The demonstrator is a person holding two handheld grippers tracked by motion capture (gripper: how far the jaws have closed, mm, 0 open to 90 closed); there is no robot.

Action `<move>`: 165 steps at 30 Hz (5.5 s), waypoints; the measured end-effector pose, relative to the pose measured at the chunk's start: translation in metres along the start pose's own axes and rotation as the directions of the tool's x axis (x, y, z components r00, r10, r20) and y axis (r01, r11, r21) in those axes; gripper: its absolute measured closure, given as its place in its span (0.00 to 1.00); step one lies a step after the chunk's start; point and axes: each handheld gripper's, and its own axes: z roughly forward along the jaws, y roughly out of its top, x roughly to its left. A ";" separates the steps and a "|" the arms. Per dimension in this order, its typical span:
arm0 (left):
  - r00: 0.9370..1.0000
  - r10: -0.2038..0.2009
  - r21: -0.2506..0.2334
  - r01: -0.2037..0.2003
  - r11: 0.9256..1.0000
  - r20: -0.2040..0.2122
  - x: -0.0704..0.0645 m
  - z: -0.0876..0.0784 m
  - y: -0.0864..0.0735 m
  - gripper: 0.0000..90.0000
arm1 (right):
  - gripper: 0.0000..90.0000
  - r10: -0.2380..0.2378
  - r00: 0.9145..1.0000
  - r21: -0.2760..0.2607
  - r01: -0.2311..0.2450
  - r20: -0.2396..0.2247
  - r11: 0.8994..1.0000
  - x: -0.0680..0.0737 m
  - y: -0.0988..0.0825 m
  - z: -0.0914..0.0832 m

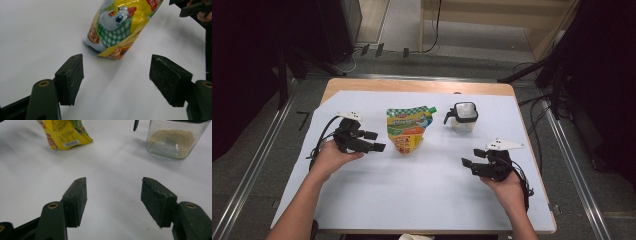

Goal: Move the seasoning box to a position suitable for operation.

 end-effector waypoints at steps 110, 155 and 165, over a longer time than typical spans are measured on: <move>0.999 -0.003 0.022 0.002 1.000 0.043 0.005 -0.003 -0.004 0.47 | 0.14 0.145 0.917 -0.144 -0.097 0.371 0.985 -0.056 0.062 0.124; 0.998 0.021 0.037 -0.023 0.999 0.059 -0.014 -0.007 -0.018 0.46 | 0.17 0.068 0.973 -0.089 -0.049 0.219 0.995 -0.026 0.038 0.069; 0.994 0.008 0.021 -0.010 1.000 0.107 -0.022 -0.009 -0.010 0.57 | 0.17 0.034 0.987 -0.085 -0.021 0.158 0.996 0.000 0.031 0.054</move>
